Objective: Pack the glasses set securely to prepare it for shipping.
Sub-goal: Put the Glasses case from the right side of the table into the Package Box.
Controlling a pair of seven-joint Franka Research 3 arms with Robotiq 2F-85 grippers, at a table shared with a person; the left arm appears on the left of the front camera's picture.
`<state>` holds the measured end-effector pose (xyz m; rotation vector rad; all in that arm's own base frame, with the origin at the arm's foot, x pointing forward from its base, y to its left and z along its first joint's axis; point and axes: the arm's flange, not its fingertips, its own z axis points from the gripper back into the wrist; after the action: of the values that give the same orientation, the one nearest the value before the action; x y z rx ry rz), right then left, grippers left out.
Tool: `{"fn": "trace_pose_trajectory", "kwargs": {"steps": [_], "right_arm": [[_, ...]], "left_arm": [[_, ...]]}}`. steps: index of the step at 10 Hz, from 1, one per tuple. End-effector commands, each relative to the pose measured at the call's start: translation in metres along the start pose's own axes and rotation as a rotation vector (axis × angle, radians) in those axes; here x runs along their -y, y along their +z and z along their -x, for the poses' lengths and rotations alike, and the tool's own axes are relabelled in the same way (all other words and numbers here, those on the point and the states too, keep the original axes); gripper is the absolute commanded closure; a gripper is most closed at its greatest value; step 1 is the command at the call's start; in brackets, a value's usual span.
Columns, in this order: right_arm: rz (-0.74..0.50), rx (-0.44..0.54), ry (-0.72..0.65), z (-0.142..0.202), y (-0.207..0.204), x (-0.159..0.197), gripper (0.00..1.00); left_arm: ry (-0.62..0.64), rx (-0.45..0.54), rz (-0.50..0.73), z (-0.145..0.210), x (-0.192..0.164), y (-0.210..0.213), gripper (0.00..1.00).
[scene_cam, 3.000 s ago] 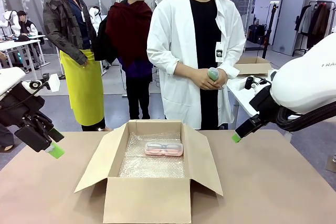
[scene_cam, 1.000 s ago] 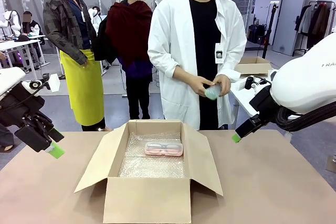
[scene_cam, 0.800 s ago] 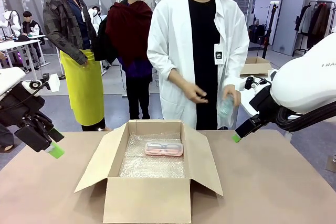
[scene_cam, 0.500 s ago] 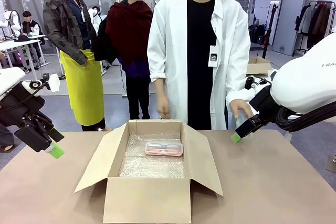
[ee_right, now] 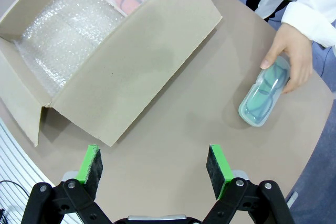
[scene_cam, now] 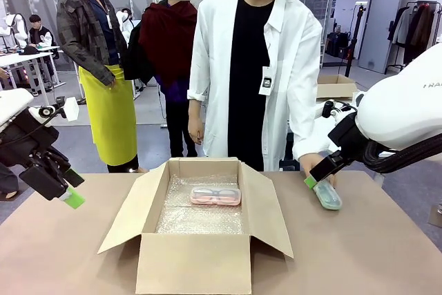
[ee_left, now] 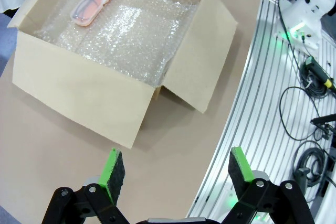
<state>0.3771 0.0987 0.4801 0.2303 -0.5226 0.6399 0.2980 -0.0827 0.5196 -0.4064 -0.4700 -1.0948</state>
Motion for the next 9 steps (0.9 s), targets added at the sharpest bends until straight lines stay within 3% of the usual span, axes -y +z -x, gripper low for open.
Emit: {"fn": "trace_pose_trajectory", "kwargs": {"steps": [1, 4, 6, 9], "right_arm": [[0.004, -0.004, -0.002, 0.002, -0.001, -0.001, 0.00], [0.000, 0.000, 0.000, 0.000, 0.000, 0.000, 0.00], [0.073, -0.033, -0.178, -0.031, 0.009, 0.030, 0.00], [0.164, -0.147, -0.306, -0.071, -0.004, 0.075, 0.00]], "left_arm": [[-0.017, 0.021, 0.012, 0.001, -0.002, 0.001, 0.00], [-0.017, 0.021, 0.012, 0.001, -0.002, 0.001, 0.00], [-0.017, 0.021, 0.012, 0.001, -0.002, 0.001, 0.00], [-0.017, 0.021, 0.012, 0.001, -0.002, 0.001, 0.00]]}}
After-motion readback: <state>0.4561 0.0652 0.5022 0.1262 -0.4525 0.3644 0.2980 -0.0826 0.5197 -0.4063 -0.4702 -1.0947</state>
